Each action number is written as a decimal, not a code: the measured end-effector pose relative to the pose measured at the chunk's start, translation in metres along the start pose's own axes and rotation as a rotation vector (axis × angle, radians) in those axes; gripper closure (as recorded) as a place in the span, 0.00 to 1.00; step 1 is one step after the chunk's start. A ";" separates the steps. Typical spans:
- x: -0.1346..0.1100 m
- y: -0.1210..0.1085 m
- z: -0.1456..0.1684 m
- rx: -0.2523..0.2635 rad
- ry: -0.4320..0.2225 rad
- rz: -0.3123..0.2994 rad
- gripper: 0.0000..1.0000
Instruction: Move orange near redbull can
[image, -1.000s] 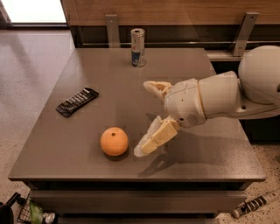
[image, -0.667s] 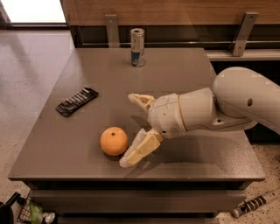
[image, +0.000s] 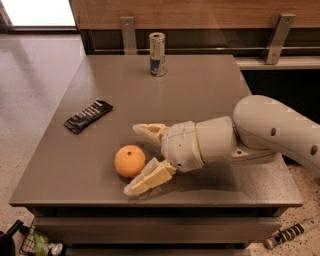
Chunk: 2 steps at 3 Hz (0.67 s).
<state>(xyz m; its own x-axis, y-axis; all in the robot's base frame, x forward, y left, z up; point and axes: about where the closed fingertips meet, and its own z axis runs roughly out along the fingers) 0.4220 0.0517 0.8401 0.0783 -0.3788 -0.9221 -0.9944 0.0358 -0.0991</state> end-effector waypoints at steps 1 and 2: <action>-0.001 0.009 0.003 -0.006 -0.020 -0.017 0.41; -0.002 0.011 0.005 -0.009 -0.021 -0.022 0.65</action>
Offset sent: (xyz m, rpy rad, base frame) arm -0.0089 0.0039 -0.0017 0.0188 -0.0151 0.0143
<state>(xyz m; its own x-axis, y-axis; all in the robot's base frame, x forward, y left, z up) 0.4116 0.0573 0.8388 0.1020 -0.3596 -0.9275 -0.9930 0.0193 -0.1167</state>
